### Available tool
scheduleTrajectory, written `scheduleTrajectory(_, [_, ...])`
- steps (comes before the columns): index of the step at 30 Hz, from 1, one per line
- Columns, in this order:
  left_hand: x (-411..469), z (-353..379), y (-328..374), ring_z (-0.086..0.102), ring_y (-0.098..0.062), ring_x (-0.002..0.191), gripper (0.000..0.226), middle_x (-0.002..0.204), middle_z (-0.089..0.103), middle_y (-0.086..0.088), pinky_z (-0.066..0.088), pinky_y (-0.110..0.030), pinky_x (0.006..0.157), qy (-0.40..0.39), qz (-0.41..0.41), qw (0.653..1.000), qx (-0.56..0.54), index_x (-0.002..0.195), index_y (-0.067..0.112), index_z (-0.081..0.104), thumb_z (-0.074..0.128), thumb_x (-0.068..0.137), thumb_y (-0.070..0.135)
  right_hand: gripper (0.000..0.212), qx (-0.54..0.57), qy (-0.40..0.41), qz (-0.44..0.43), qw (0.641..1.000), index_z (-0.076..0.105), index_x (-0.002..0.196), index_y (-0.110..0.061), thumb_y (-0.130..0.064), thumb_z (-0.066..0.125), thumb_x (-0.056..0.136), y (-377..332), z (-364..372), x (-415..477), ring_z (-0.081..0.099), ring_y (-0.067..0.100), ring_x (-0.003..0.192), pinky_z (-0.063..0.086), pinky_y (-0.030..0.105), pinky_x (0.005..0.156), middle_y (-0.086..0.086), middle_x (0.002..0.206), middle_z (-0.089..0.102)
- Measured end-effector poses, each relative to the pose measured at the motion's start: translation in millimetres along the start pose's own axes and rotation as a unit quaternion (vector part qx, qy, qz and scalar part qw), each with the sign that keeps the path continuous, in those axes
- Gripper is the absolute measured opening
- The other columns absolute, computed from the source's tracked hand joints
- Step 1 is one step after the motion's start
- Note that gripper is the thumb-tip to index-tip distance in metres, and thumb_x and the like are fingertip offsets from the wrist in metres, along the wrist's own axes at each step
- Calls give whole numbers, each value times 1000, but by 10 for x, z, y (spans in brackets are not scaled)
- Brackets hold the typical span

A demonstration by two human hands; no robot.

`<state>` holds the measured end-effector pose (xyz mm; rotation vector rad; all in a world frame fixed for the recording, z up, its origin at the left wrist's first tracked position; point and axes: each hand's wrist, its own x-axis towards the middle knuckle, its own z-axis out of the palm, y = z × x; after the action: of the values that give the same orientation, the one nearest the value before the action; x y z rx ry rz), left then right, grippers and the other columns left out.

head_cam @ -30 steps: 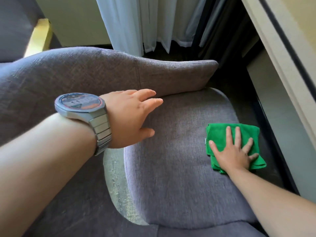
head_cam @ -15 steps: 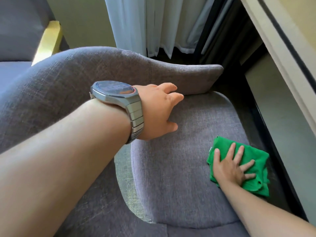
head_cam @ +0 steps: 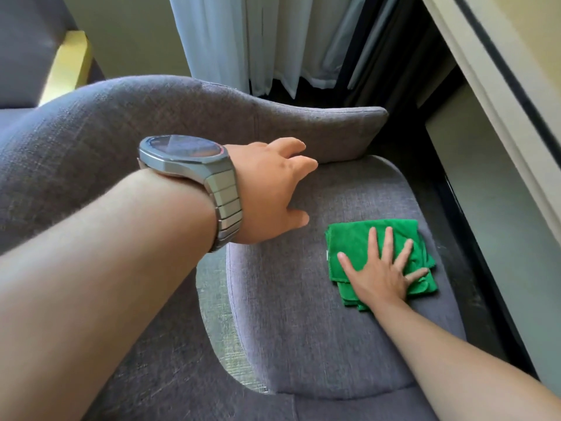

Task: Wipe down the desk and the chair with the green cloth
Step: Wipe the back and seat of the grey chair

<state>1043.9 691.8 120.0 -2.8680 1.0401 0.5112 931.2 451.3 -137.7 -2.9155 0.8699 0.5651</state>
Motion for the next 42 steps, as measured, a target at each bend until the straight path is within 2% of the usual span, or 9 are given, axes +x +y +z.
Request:
scheduleTrajectory(5, [7, -21, -9, 38, -21, 138, 75, 161, 6, 12, 43, -39, 101, 3, -4, 1000, -1, 150, 35, 20, 48, 86, 61, 97, 18, 8, -44, 999, 7, 154, -35, -88, 12, 72, -528, 36, -292, 4, 39, 145, 12, 69, 106, -1, 165, 1])
scheduleTrajectory(12, [1, -11, -9, 37, -21, 139, 77, 161, 5, 13, 40, -36, 101, -19, -11, 1000, 8, 150, 37, 17, 44, 83, 63, 88, 15, -49, -272, 961, 0, 152, -39, -85, 10, 78, -982, 249, -1090, -4, 39, 147, -1, 65, 106, -2, 164, -11])
scheduleTrajectory(17, [-8, 25, -21, 40, -22, 137, 78, 161, 6, 12, 40, -36, 102, -31, -16, 999, 18, 150, 36, 19, 44, 82, 64, 83, -23, -70, -415, 907, 3, 152, -41, -78, 25, 81, -906, 296, -1366, -8, 39, 148, -10, 65, 107, -4, 164, -13])
scheduleTrajectory(25, [-20, 156, 77, 33, -20, 141, 75, 162, 5, 13, 41, -41, 106, -72, 2, 997, 33, 150, 37, 18, 46, 85, 62, 79, -101, -46, -600, 793, 19, 151, -41, -69, 47, 82, -32, 232, -1145, 15, 34, 148, 5, 65, 111, -6, 164, 11])
scheduleTrajectory(27, [-20, 177, 76, 33, -20, 141, 74, 162, 5, 13, 42, -41, 105, -76, -2, 996, 35, 150, 38, 18, 46, 86, 62, 79, -120, -39, -562, 818, 20, 150, -43, -72, 42, 80, 213, 185, -1066, 16, 35, 148, 8, 75, 107, -6, 163, 15])
scheduleTrajectory(29, [-12, 192, 61, 34, -20, 141, 74, 161, 4, 14, 43, -41, 103, -86, -9, 996, 38, 150, 39, 18, 46, 86, 63, 81, -129, -62, -456, 879, 21, 150, -46, -79, 37, 77, 432, 106, -1001, 12, 37, 148, 12, 82, 100, -6, 163, 15])
scheduleTrajectory(32, [-8, 202, 20, 34, -20, 140, 74, 161, 4, 14, 43, -41, 103, -92, -19, 995, 39, 150, 38, 18, 45, 86, 63, 88, -117, -91, -276, 950, -11, 146, -53, -88, 21, 72, 733, 63, -830, -18, 34, 147, -5, 80, 100, -12, 160, -24])
scheduleTrajectory(35, [-6, 186, 12, 34, -19, 140, 75, 161, 3, 13, 43, -40, 104, -92, -19, 995, 37, 151, 38, 16, 43, 86, 64, 90, -69, -107, -148, 981, -31, 135, -57, -92, 20, 69, 958, 25, -723, -33, 31, 141, -1, 80, 100, -17, 148, -44])
scheduleTrajectory(42, [4, 147, -5, 34, -20, 140, 73, 162, 3, 11, 44, -42, 103, -77, -8, 997, 22, 150, 36, 16, 45, 88, 61, 82, 1, -95, 28, 995, -5, 150, -49, -74, 37, 83, 1097, -33, -750, -1, 35, 143, 33, 61, 106, -11, 161, -16])
